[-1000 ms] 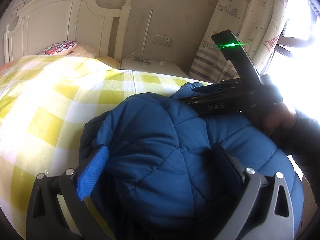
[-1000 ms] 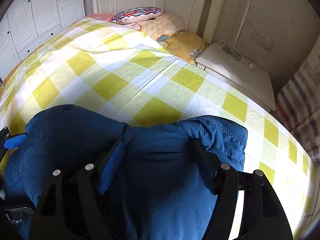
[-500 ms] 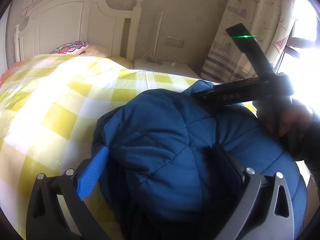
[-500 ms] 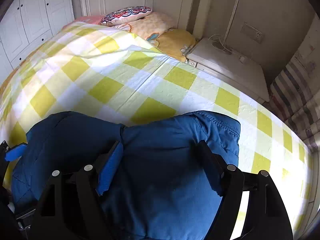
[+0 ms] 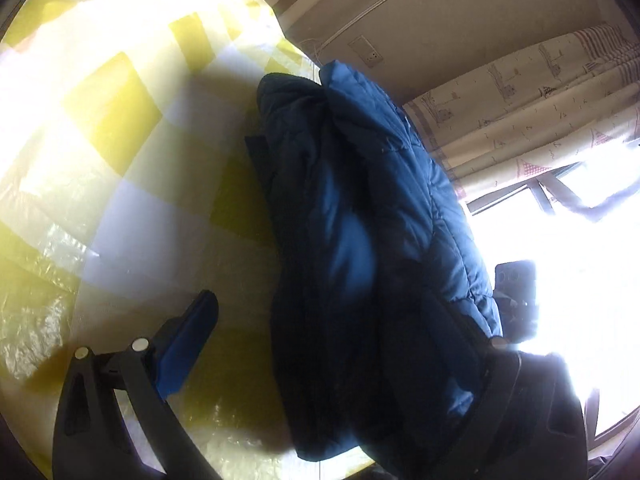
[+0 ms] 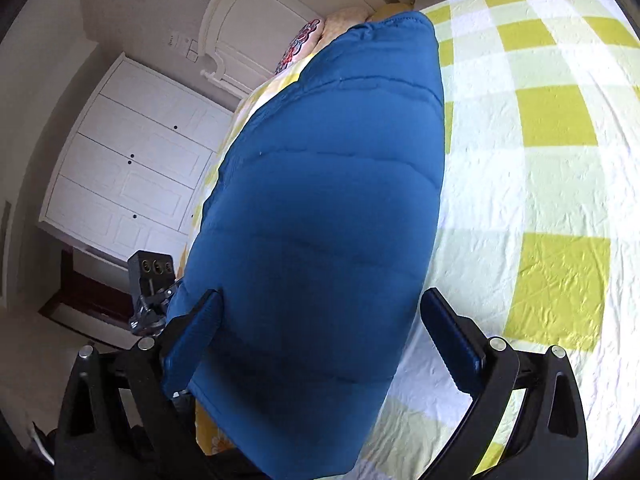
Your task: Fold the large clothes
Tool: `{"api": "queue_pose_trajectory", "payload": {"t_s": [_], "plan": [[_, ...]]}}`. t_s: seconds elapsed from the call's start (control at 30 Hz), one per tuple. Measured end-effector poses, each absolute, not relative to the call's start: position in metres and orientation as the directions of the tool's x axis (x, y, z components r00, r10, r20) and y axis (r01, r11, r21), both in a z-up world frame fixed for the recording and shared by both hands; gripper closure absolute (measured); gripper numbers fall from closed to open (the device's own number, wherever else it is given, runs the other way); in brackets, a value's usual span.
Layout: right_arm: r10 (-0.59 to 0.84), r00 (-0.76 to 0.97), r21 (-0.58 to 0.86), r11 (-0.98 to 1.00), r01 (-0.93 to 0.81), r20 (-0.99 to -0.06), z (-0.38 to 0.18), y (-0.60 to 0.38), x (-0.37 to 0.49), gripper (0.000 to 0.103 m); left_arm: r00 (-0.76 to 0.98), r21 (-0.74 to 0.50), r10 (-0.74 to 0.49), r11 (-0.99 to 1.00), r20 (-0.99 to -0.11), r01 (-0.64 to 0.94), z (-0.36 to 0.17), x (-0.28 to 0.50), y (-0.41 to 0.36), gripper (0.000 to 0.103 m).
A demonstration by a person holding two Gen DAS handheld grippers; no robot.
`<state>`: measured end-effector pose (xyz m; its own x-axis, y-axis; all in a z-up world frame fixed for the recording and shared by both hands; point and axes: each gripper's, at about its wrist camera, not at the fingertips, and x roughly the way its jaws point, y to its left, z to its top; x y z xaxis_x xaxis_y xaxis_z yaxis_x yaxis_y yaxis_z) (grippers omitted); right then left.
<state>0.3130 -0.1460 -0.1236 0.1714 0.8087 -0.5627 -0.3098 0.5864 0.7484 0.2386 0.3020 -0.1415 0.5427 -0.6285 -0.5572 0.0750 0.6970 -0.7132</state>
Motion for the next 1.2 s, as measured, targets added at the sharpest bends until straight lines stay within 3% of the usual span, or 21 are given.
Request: {"api": "queue_pose_trajectory", "payload": {"t_s": [0.23, 0.3, 0.37, 0.47, 0.7, 0.77, 0.8, 0.83, 0.87, 0.97, 1.07, 1.2], "plan": [[0.827, 0.209, 0.746, 0.561, -0.36, -0.521, -0.128, -0.128, 0.307, 0.006, 0.482, -0.716, -0.664, 0.691, -0.572, 0.103, -0.143, 0.258, 0.27, 0.003], [0.805, 0.279, 0.688, 0.593, -0.42, -0.523, -0.122, -0.125, 0.298, 0.015, 0.463, -0.754, -0.711, 0.645, -0.53, 0.127, -0.142, 0.264, 0.257, 0.017], [0.79, 0.355, 0.65, 0.613, -0.449, -0.5, -0.115, -0.131, 0.295, 0.023, 0.506, -0.707, -0.678, 0.686, -0.533, 0.175, -0.128, 0.265, 0.243, 0.038], [0.762, 0.479, 0.596, 0.643, -0.481, -0.437, -0.093, -0.145, 0.3, 0.026, 0.545, -0.68, -0.666, 0.699, -0.509, 0.219, -0.111, 0.277, 0.22, 0.051], [0.665, 0.642, 0.586, 0.711, -0.388, -0.382, -0.074, -0.19, 0.358, 0.027, 0.574, -0.662, -0.681, 0.69, -0.455, 0.293, -0.078, 0.367, 0.161, 0.053], [0.616, 0.642, 0.611, 0.741, -0.277, -0.456, -0.096, -0.204, 0.385, 0.026, 0.553, -0.655, -0.67, 0.706, -0.494, 0.27, -0.092, 0.401, 0.144, 0.053], [0.588, 0.614, 0.615, 0.762, -0.203, -0.526, -0.112, -0.208, 0.398, 0.025, 0.535, -0.645, -0.649, 0.728, -0.541, 0.23, -0.104, 0.416, 0.137, 0.053], [0.583, 0.613, 0.645, 0.749, -0.152, -0.534, -0.125, -0.223, 0.401, 0.016, 0.529, -0.628, -0.618, 0.754, -0.581, 0.191, -0.116, 0.426, 0.132, 0.048], [0.588, 0.621, 0.666, 0.733, -0.138, -0.518, -0.129, -0.232, 0.397, 0.008, 0.556, -0.637, -0.61, 0.75, -0.565, 0.176, -0.121, 0.427, 0.134, 0.035], [0.508, 0.666, 0.581, 0.802, -0.137, -0.545, -0.108, -0.235, 0.368, 0.007, 0.603, -0.61, -0.548, 0.782, -0.58, 0.125, -0.118, 0.409, 0.141, 0.027], [0.44, 0.721, 0.489, 0.858, -0.159, -0.536, -0.083, -0.236, 0.328, 0.006, 0.704, -0.482, -0.41, 0.869, -0.58, 0.109, -0.093, 0.363, 0.152, 0.02], [0.384, 0.79, 0.402, 0.895, -0.192, -0.478, -0.056, -0.226, 0.264, 0.006, 0.851, -0.284, -0.234, 0.953, -0.471, 0.104, -0.04, 0.288, 0.143, 0.002]]}}
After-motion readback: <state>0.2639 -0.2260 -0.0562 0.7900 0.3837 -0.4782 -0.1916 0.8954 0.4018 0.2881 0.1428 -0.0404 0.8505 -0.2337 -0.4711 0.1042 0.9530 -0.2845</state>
